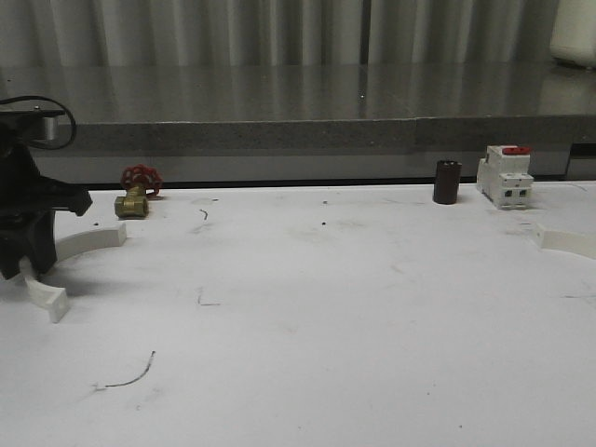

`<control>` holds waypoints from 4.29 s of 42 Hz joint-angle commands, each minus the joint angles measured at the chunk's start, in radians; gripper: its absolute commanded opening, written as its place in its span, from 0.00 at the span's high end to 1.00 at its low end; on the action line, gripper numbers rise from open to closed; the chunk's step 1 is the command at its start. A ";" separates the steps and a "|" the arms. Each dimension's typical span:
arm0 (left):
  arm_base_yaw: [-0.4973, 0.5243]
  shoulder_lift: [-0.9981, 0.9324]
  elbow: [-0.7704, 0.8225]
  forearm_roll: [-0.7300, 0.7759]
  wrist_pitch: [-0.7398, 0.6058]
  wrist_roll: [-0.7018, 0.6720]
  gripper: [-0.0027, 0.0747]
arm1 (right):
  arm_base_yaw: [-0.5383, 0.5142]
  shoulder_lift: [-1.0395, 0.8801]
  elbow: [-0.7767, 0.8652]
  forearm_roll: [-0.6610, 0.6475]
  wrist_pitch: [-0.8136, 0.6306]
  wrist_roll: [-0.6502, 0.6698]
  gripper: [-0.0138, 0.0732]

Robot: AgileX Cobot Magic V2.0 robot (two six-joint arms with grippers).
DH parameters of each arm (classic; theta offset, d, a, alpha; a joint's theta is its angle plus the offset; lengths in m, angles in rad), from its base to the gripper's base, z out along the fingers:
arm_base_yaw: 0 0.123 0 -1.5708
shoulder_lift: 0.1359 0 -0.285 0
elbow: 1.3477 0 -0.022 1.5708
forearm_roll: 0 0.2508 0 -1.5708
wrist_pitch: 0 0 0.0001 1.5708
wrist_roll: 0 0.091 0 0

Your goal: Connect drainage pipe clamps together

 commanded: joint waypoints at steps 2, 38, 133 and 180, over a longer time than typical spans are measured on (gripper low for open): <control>-0.007 -0.047 -0.026 -0.009 -0.034 0.000 0.86 | -0.006 0.009 -0.033 0.000 -0.065 -0.003 0.48; -0.433 -0.039 -0.342 0.263 0.197 -0.461 0.98 | -0.006 0.009 -0.033 0.000 -0.065 -0.003 0.48; -0.602 -0.022 -0.648 0.281 0.404 -0.314 0.63 | -0.006 0.009 -0.033 0.000 -0.064 -0.003 0.48; -0.434 -1.213 0.449 0.084 -0.053 -0.044 0.63 | -0.006 0.009 -0.033 0.000 -0.064 -0.003 0.48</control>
